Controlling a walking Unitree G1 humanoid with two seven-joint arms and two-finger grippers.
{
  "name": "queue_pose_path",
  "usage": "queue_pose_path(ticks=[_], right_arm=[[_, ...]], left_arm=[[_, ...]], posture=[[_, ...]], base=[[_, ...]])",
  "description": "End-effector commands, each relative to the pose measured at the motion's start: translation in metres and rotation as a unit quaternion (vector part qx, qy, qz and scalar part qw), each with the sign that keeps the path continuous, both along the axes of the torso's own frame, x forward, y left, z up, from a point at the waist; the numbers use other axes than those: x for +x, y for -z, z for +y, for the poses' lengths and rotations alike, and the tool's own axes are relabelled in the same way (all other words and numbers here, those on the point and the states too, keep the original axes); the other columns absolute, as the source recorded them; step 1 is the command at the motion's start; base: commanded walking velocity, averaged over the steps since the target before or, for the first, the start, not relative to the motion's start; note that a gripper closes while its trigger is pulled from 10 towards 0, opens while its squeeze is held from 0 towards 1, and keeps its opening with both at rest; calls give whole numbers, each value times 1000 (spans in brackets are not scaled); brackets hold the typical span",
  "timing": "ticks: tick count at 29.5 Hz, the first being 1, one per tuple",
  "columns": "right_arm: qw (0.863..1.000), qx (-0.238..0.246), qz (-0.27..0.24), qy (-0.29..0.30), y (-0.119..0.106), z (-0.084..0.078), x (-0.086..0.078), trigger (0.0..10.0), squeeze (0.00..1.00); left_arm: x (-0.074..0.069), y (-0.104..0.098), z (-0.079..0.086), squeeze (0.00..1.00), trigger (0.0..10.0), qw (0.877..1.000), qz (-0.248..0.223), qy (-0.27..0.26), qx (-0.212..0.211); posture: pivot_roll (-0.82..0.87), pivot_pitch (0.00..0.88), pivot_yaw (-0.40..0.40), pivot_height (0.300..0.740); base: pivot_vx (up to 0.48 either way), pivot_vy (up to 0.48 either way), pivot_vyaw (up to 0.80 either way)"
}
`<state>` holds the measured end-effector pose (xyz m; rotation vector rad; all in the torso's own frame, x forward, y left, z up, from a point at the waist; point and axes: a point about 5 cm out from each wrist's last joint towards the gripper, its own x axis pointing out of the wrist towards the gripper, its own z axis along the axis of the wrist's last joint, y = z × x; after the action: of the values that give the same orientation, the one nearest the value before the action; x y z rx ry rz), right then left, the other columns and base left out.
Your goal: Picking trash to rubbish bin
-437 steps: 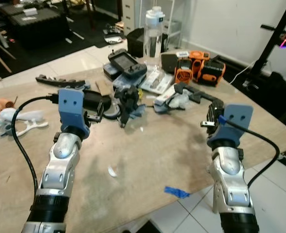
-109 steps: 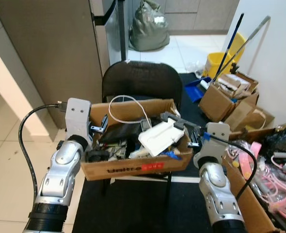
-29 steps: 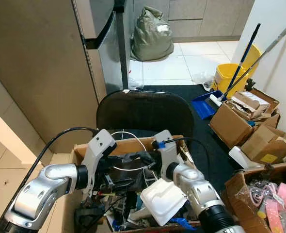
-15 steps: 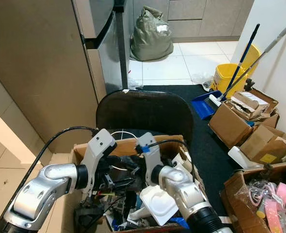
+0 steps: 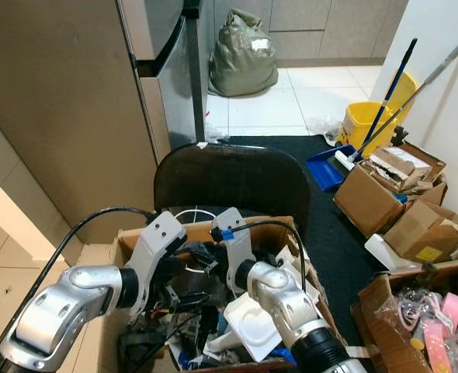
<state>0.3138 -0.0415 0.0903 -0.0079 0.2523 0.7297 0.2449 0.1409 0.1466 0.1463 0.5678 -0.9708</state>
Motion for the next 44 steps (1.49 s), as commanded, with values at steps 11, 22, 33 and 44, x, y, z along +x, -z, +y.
queue_pose_path(ticks=[11, 22, 33, 44], right_arm=[[997, -12, -23, 69, 0, -24, 13, 10000, 0], [988, -33, -35, 147, -2, -79, 27, 10000, 0], [993, -4, -15, 118, -9, -84, 28, 10000, 0], [999, 38, 7, 20, -11, -71, 14, 10000, 0]], left_arm=[[0, 0, 3, 0, 10000, 999, -21, 10, 37], [21, -16, 31, 1000, 10000, 967, -172, 22, 186], [25, 6, 46, 0, 10000, 930, -208, 57, 297], [43, 7, 53, 0, 10000, 873, -337, 41, 350]], posture=[[68, 122, 53, 740], [71, 111, 53, 740], [67, 111, 60, 740], [62, 119, 66, 740]], base=[[0, 0, 0], [0, 0, 0], [0, 0, 0], [0, 0, 0]])
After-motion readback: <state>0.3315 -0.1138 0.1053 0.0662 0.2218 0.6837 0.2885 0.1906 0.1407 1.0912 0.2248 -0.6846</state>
